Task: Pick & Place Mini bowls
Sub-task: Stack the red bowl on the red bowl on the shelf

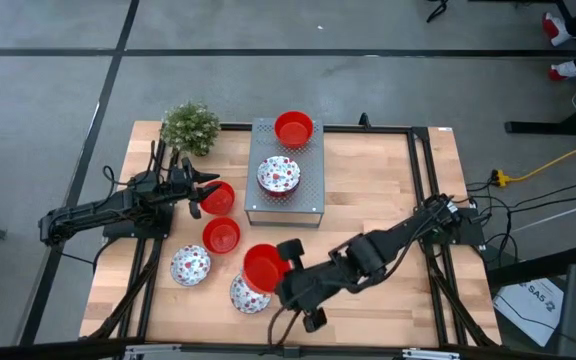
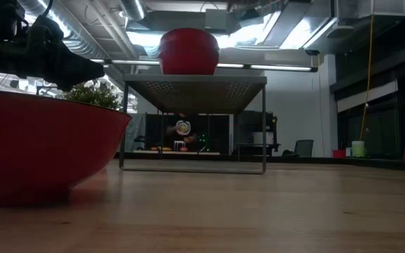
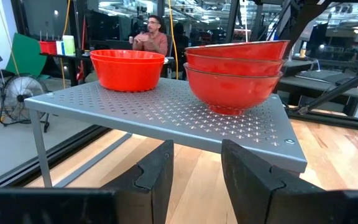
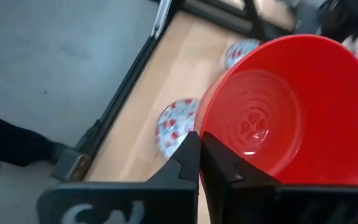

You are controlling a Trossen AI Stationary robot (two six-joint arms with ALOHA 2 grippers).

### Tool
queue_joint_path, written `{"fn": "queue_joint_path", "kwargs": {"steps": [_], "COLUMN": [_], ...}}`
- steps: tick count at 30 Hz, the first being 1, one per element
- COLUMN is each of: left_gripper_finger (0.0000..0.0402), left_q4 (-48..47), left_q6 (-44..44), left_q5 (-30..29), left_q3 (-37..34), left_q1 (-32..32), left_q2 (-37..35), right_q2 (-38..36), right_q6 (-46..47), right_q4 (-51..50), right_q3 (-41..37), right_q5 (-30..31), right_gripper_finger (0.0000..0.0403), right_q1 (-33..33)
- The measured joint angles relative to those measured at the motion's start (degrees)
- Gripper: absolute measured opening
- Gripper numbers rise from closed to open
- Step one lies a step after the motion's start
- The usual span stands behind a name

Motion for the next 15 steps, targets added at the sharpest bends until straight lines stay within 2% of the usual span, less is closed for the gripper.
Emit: {"fn": "queue_joint_path", "kwargs": {"steps": [11,15], "left_gripper_finger": [0.0130,0.0130], "left_q4": [0.0,0.0], "left_q6": [0.0,0.0], "left_q5": [0.0,0.0], "left_q3": [0.0,0.0], "left_q1": [0.0,0.0], "left_q2": [0.0,0.0], "right_q2": [0.0,-1.1], "right_q6": [-16.0,-20.0], "right_q4": [0.2,1.5], "right_q3": [5.7,5.3], "right_q5": [0.1,0.1], "right_gripper_finger": [0.0006,0.0006], "right_q1": [-5.7,-8.6]}}
